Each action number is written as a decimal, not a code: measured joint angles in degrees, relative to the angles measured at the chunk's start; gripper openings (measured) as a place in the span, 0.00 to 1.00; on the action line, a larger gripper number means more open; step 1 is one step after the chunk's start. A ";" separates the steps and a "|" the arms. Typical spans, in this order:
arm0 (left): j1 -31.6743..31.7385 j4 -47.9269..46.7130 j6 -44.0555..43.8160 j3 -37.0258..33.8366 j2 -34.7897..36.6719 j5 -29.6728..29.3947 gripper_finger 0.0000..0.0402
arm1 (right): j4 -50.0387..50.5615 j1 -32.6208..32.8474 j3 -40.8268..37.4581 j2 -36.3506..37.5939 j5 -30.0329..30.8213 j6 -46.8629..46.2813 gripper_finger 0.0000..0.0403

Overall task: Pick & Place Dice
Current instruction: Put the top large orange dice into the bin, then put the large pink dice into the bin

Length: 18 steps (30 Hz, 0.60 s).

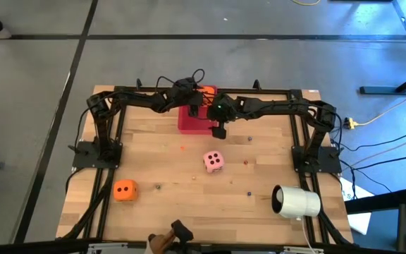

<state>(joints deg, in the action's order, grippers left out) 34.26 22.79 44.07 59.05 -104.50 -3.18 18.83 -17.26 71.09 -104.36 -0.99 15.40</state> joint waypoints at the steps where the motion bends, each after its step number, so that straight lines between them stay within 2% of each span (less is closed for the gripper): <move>1: -0.45 -0.03 0.00 0.00 0.22 -0.07 0.76 | 0.00 0.00 0.00 0.00 -0.02 0.00 0.94; 6: -2.77 -1.78 -0.90 0.00 3.19 -2.53 0.76 | 0.11 0.30 0.02 0.00 -0.02 0.05 0.94; 9: -4.38 -5.97 -2.09 -0.01 6.79 -2.78 0.76 | 0.57 1.29 0.02 0.37 0.11 0.94 0.94; 18: -6.51 -26.13 -13.59 -0.02 25.47 -1.31 0.76 | 5.44 5.01 0.02 7.75 -1.05 0.38 0.94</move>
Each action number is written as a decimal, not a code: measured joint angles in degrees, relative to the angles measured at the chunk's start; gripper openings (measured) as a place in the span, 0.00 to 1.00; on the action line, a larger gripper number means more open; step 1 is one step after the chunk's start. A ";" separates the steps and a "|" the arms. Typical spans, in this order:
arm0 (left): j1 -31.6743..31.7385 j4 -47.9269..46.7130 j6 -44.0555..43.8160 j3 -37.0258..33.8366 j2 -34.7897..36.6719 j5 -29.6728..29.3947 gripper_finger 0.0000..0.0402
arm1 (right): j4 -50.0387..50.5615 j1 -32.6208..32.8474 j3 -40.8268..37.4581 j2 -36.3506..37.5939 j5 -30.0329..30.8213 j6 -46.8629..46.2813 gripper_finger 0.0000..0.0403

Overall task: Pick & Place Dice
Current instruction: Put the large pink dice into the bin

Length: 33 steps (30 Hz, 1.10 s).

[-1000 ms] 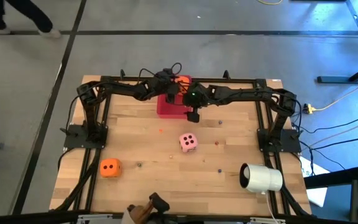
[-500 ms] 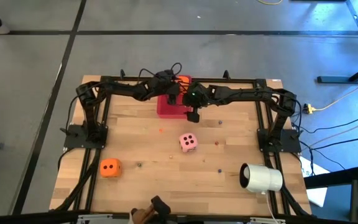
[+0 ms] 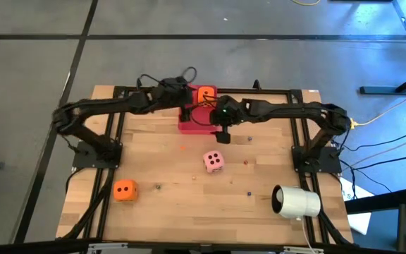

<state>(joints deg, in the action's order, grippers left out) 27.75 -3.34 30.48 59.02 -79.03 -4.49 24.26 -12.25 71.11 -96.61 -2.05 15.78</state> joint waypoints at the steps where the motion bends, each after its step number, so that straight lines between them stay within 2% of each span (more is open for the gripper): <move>1: 0.02 -2.63 -1.20 0.00 2.39 0.96 0.76 | 0.63 0.54 0.00 0.95 -1.49 -0.13 0.94; 3: 0.00 -7.81 -3.07 0.00 6.87 3.26 0.76 | 1.09 1.71 -0.04 2.10 -6.64 0.95 0.94; 8: -0.02 -18.72 -6.93 0.00 15.59 7.96 0.76 | -0.95 4.67 -4.34 2.35 -24.63 7.24 0.94; 10: -0.02 -23.21 -8.54 0.00 18.27 8.81 0.76 | -6.70 5.78 -7.85 2.35 -27.64 7.23 0.94; 13: -0.29 -25.53 -10.10 -1.64 21.73 9.22 0.76 | -16.57 7.05 -13.10 2.31 -25.82 4.98 0.94; 18: -0.72 -22.82 -11.63 -6.68 26.57 9.18 0.76 | -25.77 9.15 -19.96 2.25 -15.11 -3.77 0.94; 25: -0.72 -17.22 -12.05 -11.62 29.51 9.03 0.76 | -32.18 11.65 -23.98 2.26 -16.05 -7.89 0.94; 33: -0.72 -16.46 -12.43 -11.89 29.64 9.04 0.76 | -33.61 12.61 -24.02 1.69 -13.48 -7.85 0.94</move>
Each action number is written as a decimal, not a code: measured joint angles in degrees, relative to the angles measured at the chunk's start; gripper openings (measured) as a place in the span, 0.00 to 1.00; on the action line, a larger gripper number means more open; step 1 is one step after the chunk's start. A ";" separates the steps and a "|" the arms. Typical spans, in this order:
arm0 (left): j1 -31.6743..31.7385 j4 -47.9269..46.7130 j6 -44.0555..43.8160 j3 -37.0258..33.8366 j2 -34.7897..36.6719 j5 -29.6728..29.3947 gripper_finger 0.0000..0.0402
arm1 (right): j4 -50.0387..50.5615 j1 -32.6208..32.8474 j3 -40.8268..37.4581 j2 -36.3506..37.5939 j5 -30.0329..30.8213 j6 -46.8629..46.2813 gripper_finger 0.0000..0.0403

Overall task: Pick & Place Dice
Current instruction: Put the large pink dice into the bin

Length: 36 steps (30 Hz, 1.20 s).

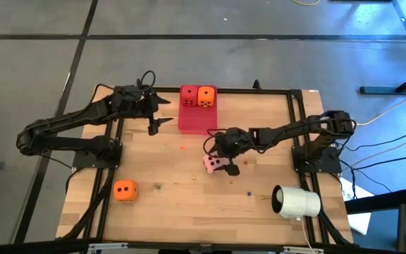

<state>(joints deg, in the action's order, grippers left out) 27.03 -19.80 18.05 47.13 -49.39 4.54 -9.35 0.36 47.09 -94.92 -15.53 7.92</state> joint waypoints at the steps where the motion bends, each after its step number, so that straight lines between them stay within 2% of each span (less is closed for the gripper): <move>1: 0.00 -0.01 -0.02 0.00 0.00 0.01 0.76 | 0.15 0.00 0.00 -0.34 0.61 0.00 0.94; 8: 0.00 -0.08 -0.32 0.00 0.00 0.01 0.76 | -1.59 -0.07 0.34 -3.71 1.44 0.45 0.94; 15: 0.00 -0.08 -0.36 0.00 0.00 0.01 0.76 | -1.22 -0.08 0.33 -3.82 1.64 0.84 0.94; 29: 0.00 -0.08 -0.36 0.00 0.00 -0.91 0.76 | -1.15 2.59 0.04 -2.92 9.22 3.32 0.94; 36: 0.00 -0.10 -0.64 0.00 0.00 -1.06 0.76 | -1.37 2.89 -0.04 -2.55 10.41 -0.40 0.94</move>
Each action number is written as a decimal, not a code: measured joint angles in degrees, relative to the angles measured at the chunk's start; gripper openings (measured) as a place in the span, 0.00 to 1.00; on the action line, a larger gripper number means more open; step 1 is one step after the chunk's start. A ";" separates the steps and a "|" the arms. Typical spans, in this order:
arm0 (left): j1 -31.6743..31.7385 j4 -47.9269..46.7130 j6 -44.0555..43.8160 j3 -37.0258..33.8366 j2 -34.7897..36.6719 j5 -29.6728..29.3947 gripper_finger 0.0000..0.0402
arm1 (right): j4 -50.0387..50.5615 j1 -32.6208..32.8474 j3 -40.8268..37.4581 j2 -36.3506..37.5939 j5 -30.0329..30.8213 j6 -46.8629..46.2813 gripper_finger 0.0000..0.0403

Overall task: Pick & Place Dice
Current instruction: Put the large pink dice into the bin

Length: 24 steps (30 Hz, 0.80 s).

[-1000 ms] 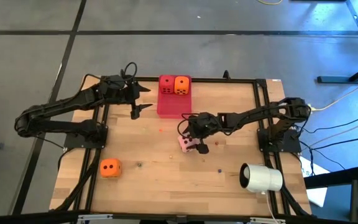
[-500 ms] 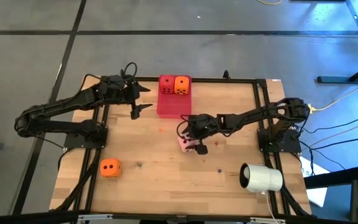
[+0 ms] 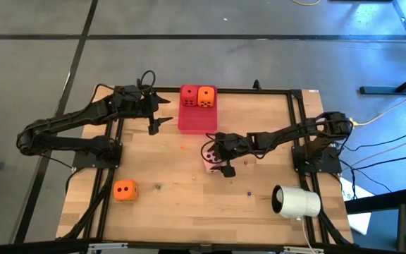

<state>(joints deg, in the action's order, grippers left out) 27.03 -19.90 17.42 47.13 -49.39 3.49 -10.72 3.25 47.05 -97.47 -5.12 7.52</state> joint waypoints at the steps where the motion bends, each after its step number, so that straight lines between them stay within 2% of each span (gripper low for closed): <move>1: 0.00 0.02 -0.29 0.00 0.00 -0.01 0.76 | 0.00 -0.01 0.00 0.00 0.00 -0.09 0.94; 8: 0.00 0.00 -0.69 0.00 0.00 -0.02 0.76 | -0.17 0.02 0.04 0.00 2.12 -3.48 0.94; 24: 0.00 0.00 -0.77 0.02 0.00 0.00 0.76 | -1.01 -0.07 0.00 0.02 -1.21 0.38 0.94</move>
<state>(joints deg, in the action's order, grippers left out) 27.03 -19.90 16.64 47.16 -49.39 3.49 -11.73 3.17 47.05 -97.45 -6.33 7.91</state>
